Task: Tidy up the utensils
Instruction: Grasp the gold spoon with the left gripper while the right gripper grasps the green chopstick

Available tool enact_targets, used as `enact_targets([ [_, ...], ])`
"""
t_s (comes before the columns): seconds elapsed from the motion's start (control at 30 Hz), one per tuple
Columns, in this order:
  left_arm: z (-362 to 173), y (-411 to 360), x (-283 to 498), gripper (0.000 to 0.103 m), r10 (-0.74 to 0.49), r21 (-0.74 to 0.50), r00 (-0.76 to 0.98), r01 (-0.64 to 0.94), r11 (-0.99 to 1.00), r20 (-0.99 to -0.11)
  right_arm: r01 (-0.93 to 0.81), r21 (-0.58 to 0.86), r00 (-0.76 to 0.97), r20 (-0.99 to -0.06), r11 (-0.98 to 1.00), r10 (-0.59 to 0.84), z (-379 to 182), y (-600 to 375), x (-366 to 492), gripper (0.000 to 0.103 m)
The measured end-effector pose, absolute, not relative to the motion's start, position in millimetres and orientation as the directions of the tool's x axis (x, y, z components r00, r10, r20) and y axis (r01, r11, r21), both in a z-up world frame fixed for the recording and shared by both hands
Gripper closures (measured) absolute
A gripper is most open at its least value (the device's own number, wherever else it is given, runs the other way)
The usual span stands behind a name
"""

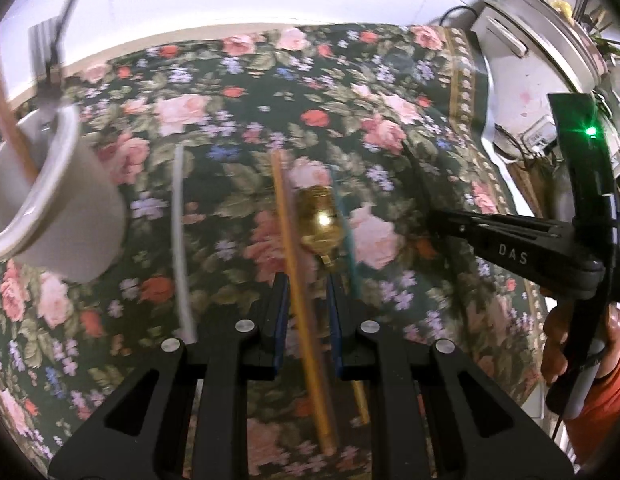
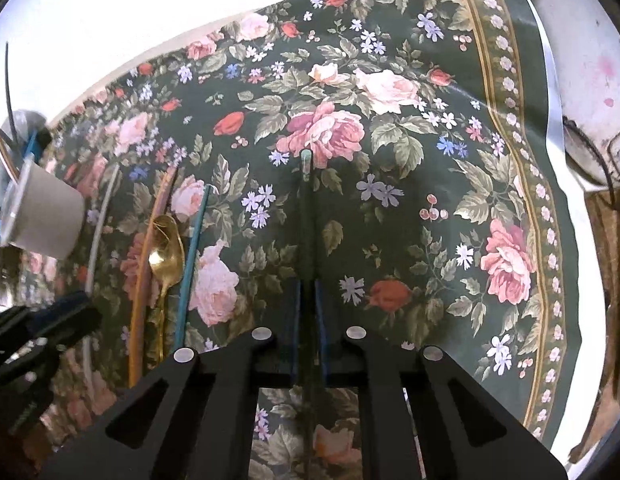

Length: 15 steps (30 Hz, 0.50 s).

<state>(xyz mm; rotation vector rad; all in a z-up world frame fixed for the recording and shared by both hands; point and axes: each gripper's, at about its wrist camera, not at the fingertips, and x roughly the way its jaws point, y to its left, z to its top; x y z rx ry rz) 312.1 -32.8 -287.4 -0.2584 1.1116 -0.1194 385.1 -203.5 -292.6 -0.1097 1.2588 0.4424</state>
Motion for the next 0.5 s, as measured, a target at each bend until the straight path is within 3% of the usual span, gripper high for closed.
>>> enact_targets([
  [0.2, -297.2, -52.7, 330.2, 0.087, -0.265, -0.299, 0.400, -0.024, 0.954, -0.877, -0.377, 0.209, 0.264, -0.910, 0.902, 0.321, -271.0, -222.7, 372.9, 0.097],
  [0.5, -316.4, -52.5, 345.7, 0.087, -0.176, -0.215, 0.374, -0.067, 0.974, -0.911, -0.381, 0.258, 0.287, -0.880, 0.888, 0.379, -254.1, -239.2, 373.0, 0.097],
])
